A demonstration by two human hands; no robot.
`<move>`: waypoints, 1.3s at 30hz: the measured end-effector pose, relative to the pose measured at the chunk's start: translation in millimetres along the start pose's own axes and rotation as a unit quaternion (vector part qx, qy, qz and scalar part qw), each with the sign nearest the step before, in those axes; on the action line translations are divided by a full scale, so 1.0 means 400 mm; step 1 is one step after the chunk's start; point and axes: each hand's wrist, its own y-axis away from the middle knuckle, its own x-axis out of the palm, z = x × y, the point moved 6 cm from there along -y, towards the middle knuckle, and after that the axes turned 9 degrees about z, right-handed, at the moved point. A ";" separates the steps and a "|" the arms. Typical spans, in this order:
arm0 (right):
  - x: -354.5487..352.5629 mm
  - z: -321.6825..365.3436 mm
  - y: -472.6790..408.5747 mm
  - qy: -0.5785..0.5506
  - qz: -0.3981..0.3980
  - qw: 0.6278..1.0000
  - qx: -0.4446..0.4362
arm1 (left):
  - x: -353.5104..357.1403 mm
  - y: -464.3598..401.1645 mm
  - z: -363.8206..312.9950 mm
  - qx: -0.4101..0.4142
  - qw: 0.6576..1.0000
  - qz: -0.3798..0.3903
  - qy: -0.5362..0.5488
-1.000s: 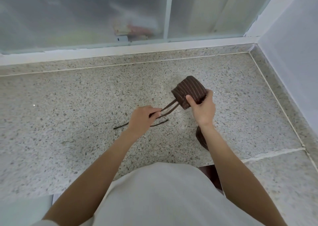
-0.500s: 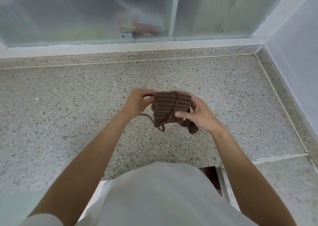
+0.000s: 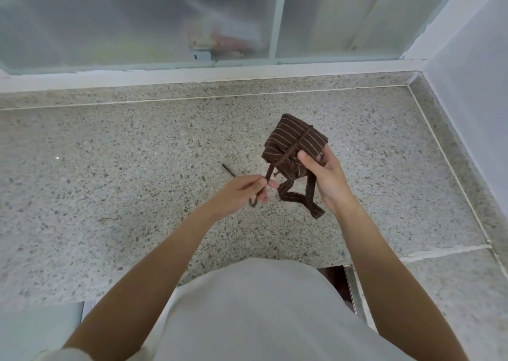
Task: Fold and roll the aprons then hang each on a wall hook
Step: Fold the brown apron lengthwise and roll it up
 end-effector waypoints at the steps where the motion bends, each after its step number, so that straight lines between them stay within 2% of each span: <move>1: -0.011 -0.004 0.003 0.004 0.014 1.000 0.009 | -0.015 0.000 0.015 -0.002 0.999 -0.017 -0.030; 3: -0.016 -0.006 0.010 0.089 0.110 0.989 0.038 | -0.050 -0.002 0.030 -0.018 0.989 -0.039 -0.142; 4: -0.003 -0.009 0.016 0.162 0.187 0.967 0.057 | -0.067 -0.003 0.031 -0.029 0.977 -0.038 -0.208; 6: 0.032 -0.035 0.029 0.335 0.335 0.876 0.087 | -0.095 -0.010 0.017 -0.032 0.944 -0.018 -0.328; 7: 0.040 -0.058 0.032 0.426 0.368 0.821 0.095 | -0.105 -0.017 0.004 -0.033 0.924 -0.006 -0.380; 8: 0.042 -0.079 0.028 0.514 0.363 0.771 0.102 | -0.115 -0.024 -0.013 -0.038 0.906 -0.003 -0.422; 9: 0.037 -0.092 0.016 0.590 0.326 0.732 0.105 | -0.123 -0.031 -0.028 -0.041 0.892 -0.011 -0.450; 10: 0.032 -0.096 -0.001 0.636 0.268 0.716 0.102 | -0.132 -0.033 -0.045 -0.042 0.884 -0.030 -0.465; 11: 0.026 -0.095 -0.016 0.652 0.205 0.723 0.100 | -0.138 -0.034 -0.058 -0.041 0.881 -0.056 -0.468; 12: 0.021 -0.090 -0.030 0.640 0.137 0.750 0.094 | -0.142 -0.031 -0.070 -0.038 0.882 -0.087 -0.461; 15: 0.023 -0.067 -0.056 0.476 -0.033 0.876 0.074 | -0.147 -0.003 -0.097 0.010 0.909 -0.195 -0.368; 16: 0.036 -0.067 -0.067 0.400 -0.054 0.912 0.076 | -0.154 0.009 -0.106 0.041 0.914 -0.235 -0.327; 18: 0.084 -0.080 -0.077 0.246 -0.053 0.963 0.097 | -0.165 0.033 -0.123 0.116 0.899 -0.302 -0.294; 20: 0.120 -0.125 -0.098 0.101 -0.052 0.982 0.153 | -0.183 0.043 -0.124 0.155 0.879 -0.339 -0.297; 22: 0.130 -0.185 -0.121 0.025 -0.059 0.974 0.216 | -0.202 0.033 -0.099 0.146 0.876 -0.339 -0.310; 26: 0.123 -0.267 -0.155 0.009 -0.086 0.964 0.251 | -0.220 -0.017 0.008 0.029 0.912 -0.296 -0.281; 29: 0.092 -0.319 -0.167 0.128 -0.134 0.945 0.271 | -0.204 -0.050 0.089 -0.040 0.939 -0.263 -0.219; 33: 0.046 -0.350 -0.166 0.364 -0.092 0.856 0.356 | -0.170 -0.090 0.144 -0.071 0.946 -0.248 -0.195; 35: 0.031 -0.300 -0.171 0.491 -0.107 0.817 0.282 | -0.159 -0.106 0.158 -0.065 0.949 -0.244 -0.188; 37: 0.039 -0.248 -0.176 0.581 -0.111 0.795 0.131 | -0.150 -0.113 0.164 -0.058 0.950 -0.243 -0.186; 39: 0.052 -0.238 -0.192 0.627 -0.052 0.776 0.051 | -0.150 -0.121 0.165 -0.056 0.950 -0.249 -0.180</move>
